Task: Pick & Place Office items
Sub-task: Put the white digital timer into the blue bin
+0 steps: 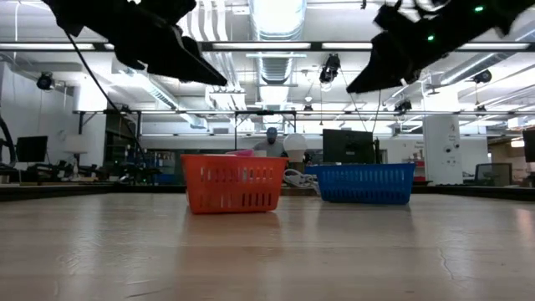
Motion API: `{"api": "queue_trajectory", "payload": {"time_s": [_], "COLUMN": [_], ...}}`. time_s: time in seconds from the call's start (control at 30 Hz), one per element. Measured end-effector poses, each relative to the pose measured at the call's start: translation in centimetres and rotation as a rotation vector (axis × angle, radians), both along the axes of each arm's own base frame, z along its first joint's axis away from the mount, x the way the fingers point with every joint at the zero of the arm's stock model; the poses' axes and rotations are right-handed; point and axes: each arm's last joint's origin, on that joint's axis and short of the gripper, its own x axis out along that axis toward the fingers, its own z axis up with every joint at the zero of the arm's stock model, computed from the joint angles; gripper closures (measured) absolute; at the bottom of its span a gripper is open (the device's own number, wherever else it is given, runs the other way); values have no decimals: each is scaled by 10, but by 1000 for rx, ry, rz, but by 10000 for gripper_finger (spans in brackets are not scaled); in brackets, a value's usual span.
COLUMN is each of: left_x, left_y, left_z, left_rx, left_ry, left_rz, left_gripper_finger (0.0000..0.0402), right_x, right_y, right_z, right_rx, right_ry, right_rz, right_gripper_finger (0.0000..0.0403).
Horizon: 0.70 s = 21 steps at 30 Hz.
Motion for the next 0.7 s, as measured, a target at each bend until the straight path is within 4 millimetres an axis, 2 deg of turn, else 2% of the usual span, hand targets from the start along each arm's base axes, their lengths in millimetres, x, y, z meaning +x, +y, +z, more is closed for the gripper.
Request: {"api": "queue_trajectory", "payload": {"time_s": [0.17,0.27,0.37,0.5,0.7], "left_x": [-2,-2,-2,-2,-2], "left_y": [1,2,2,2,2], "left_z": [-4,-4,-4,-4,-4], "left_rx": [20,22,19,15,12], "left_ry": [-2,-2,-3,-5,-6], "left_rz": [23,34,36,38,40], "left_gripper_finger": [65,65,65,65,65], "right_x": [0,2,3,11,27], "right_y": [-25,-43,-60,-76,-101], "right_z": [23,30,30,23,11], "right_rx": [114,231,323,353,369], "right_ry": [75,179,328,524,684], "right_rz": [31,55,41,29,54], "right_gripper_finger": [177,177,174,156,120]}}
